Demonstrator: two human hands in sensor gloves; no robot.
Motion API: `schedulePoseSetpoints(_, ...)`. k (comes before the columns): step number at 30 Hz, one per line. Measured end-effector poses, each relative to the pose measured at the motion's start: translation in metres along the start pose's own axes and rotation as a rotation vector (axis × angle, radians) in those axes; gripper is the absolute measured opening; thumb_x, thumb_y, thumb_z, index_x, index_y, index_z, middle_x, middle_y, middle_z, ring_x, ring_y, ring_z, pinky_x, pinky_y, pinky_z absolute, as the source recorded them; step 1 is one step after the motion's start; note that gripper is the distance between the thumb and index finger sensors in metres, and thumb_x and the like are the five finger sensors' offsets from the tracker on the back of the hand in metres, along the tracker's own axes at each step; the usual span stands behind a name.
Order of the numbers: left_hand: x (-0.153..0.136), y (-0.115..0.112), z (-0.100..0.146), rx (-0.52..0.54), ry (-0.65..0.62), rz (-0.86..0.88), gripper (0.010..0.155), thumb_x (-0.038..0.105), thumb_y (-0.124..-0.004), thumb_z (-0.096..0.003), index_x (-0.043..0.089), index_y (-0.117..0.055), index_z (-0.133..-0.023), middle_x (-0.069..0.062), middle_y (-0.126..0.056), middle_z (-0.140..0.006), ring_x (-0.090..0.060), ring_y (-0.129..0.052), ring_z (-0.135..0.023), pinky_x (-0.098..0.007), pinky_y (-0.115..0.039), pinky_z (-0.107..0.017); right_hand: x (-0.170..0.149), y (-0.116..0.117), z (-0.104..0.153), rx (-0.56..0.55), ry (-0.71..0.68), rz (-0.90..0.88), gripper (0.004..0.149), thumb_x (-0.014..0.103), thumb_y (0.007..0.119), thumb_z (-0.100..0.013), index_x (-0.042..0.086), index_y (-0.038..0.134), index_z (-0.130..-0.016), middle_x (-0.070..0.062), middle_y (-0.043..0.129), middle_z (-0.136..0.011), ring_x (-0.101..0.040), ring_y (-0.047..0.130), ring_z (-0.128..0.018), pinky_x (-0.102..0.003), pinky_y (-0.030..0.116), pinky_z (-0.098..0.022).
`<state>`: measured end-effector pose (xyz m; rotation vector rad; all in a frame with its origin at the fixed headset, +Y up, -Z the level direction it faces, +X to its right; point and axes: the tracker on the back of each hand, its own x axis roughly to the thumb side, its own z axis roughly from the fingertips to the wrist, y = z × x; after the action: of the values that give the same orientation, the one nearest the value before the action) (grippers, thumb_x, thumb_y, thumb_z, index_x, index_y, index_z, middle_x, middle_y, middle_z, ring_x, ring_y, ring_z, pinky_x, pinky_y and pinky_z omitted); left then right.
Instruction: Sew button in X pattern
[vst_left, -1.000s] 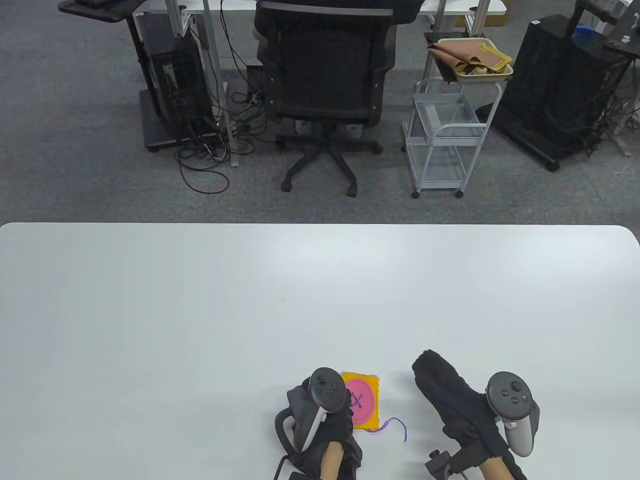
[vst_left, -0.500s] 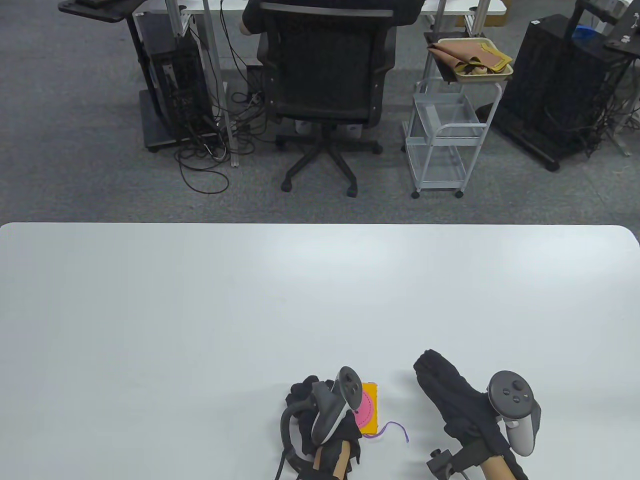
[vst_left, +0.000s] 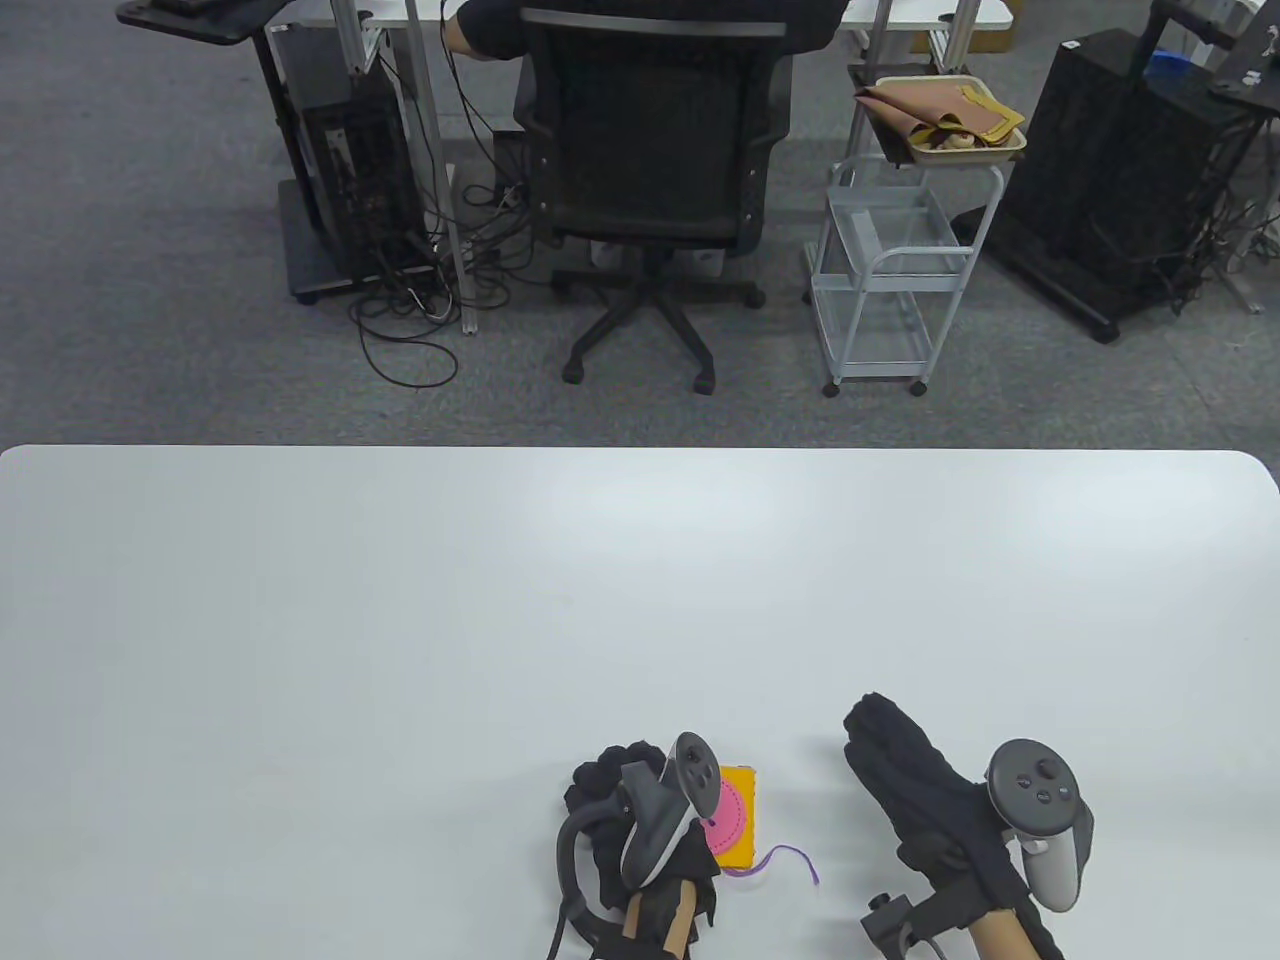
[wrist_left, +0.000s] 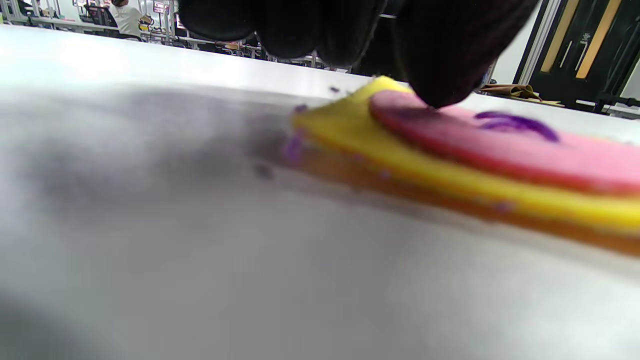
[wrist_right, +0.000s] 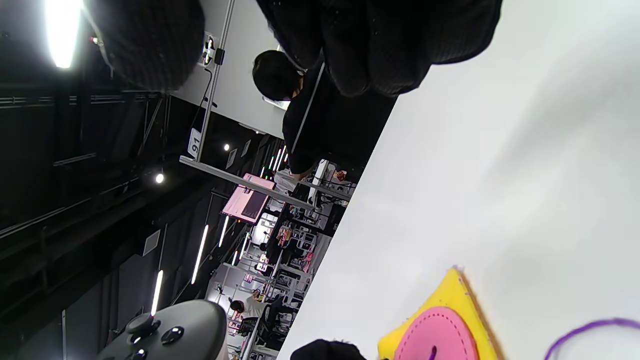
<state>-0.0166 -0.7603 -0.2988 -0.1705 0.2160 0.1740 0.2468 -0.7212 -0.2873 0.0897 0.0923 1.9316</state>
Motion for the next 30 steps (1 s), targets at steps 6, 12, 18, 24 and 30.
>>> schedulePoseSetpoints(6, -0.004, 0.022, 0.01, 0.026, -0.035, 0.143, 0.071, 0.04, -0.081, -0.0481, 0.005, -0.054, -0.104, -0.025, -0.056, -0.099, -0.053, -0.054, -0.089, -0.068, -0.045, -0.062, 0.008, -0.005, 0.001, -0.039, -0.022, 0.065, 0.077, 0.054, 0.069, -0.05, 0.016, 0.039, -0.11, -0.017, 0.037, -0.118, -0.044, 0.046, -0.107, -0.06, 0.036, -0.081)
schedulePoseSetpoints(12, -0.007, 0.071, 0.025, 0.09, -0.188, 0.404, 0.075, 0.04, -0.081, -0.0484, 0.005, -0.051, -0.107, -0.025, -0.051, -0.104, -0.053, -0.049, -0.094, -0.067, -0.042, -0.065, 0.033, -0.017, 0.005, -0.079, -0.085, 0.14, 0.08, 0.054, 0.072, -0.049, 0.019, 0.034, -0.111, -0.013, 0.029, -0.121, -0.044, 0.04, -0.11, -0.064, 0.032, -0.081)
schedulePoseSetpoints(18, -0.011, 0.085, 0.031, 0.127, -0.408, 0.588, 0.076, 0.044, -0.082, -0.048, 0.014, -0.048, -0.11, -0.014, -0.055, -0.11, -0.044, -0.054, -0.1, -0.06, -0.047, -0.071, 0.049, -0.015, 0.011, -0.114, -0.11, 0.398, 0.08, 0.053, 0.073, -0.049, 0.021, 0.034, -0.112, -0.01, 0.024, -0.122, -0.045, 0.037, -0.111, -0.062, 0.029, -0.082)
schedulePoseSetpoints(24, -0.02, 0.068, 0.025, 0.181, -0.581, 0.612, 0.078, 0.047, -0.084, -0.0456, 0.024, -0.047, -0.111, -0.004, -0.055, -0.114, -0.037, -0.062, -0.103, -0.055, -0.055, -0.074, 0.036, 0.005, 0.012, -0.153, -0.171, 0.502, 0.083, 0.055, 0.073, -0.047, 0.023, 0.031, -0.112, -0.007, 0.022, -0.123, -0.043, 0.035, -0.113, -0.061, 0.029, -0.083)
schedulePoseSetpoints(30, -0.023, 0.055, 0.02, 0.181, -0.638, 0.625, 0.085, 0.052, -0.085, -0.0434, 0.028, -0.04, -0.111, 0.0, -0.049, -0.117, -0.036, -0.059, -0.108, -0.056, -0.052, -0.075, 0.017, 0.018, 0.013, -0.146, -0.207, 0.489, 0.086, 0.058, 0.073, -0.045, 0.024, 0.03, -0.111, -0.007, 0.023, -0.122, -0.042, 0.038, -0.112, -0.059, 0.034, -0.084)
